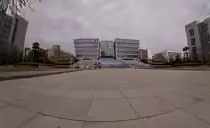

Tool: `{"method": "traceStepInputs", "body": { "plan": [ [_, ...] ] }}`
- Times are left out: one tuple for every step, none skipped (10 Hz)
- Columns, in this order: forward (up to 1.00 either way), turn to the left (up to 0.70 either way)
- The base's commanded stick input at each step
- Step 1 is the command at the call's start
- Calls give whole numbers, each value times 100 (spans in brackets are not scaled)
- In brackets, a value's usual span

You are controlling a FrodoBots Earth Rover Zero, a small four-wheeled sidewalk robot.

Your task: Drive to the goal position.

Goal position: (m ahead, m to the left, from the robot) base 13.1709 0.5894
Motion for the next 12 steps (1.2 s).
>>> {"method": "traceStepInputs", "body": {
  "plan": [
    [100,0],
    [100,-4],
    [100,-19],
    [100,-19],
    [100,-3],
    [100,-21],
    [100,0],
    [100,0],
    [100,0],
    [100,0],
    [100,0],
    [100,0]
  ]
}}
